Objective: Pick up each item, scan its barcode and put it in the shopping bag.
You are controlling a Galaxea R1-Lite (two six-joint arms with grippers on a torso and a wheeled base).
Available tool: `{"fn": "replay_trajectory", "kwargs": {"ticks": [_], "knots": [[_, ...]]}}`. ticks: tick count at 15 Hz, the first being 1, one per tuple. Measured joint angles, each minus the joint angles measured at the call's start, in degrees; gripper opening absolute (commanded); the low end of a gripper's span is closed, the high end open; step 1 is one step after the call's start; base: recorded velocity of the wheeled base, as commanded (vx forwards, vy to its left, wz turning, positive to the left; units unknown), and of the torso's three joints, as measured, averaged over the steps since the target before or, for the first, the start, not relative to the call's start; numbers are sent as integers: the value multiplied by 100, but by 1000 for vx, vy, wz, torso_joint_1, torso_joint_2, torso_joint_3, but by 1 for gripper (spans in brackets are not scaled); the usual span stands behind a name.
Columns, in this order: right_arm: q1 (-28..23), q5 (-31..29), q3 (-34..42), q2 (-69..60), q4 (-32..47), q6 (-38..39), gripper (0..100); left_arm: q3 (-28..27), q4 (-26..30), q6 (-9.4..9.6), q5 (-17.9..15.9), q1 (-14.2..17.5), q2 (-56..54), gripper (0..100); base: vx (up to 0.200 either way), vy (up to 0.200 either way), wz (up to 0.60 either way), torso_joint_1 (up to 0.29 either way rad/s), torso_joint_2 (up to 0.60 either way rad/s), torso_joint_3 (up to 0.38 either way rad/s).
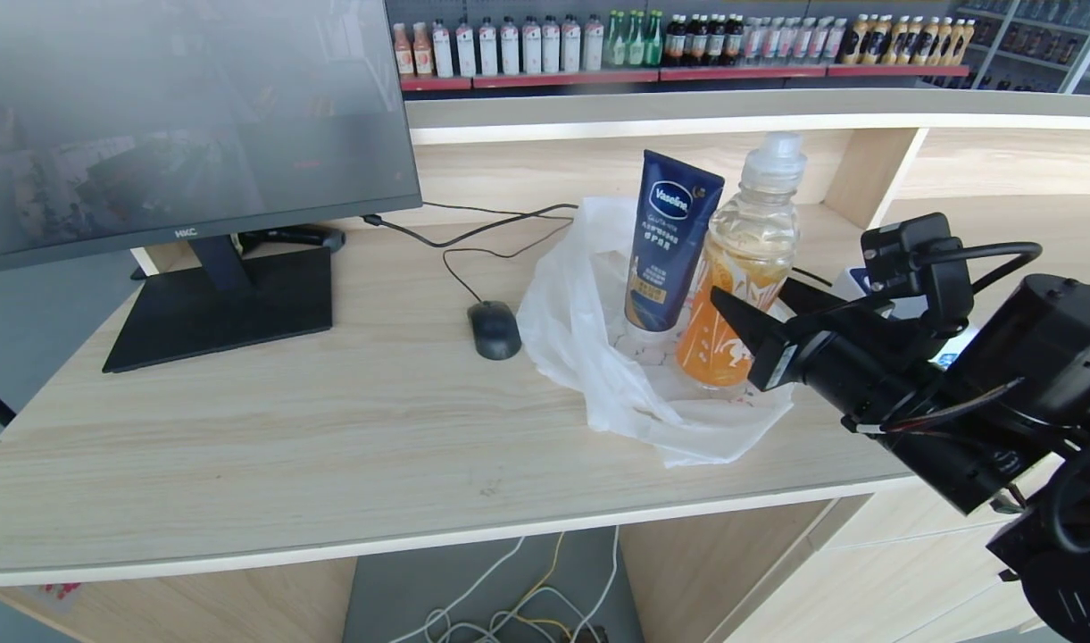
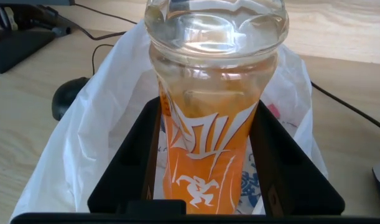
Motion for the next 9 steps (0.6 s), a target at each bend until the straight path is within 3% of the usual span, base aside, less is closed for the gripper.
{"fn": "replay_trajectory", "kwargs": {"ticks": [4,5,9], "knots": [[0,6,28,-30,-13,48,0,0,0,0,0,0,0,100,0,0,0,0,0,0],[0,9,57,-48,-15,48,100,0,2,0,0,0,0,100,0,0,0,0,0,0],[2,2,145,-135,-39,55,100,0,2,0,0,0,0,100,0,0,0,0,0,0]]}}
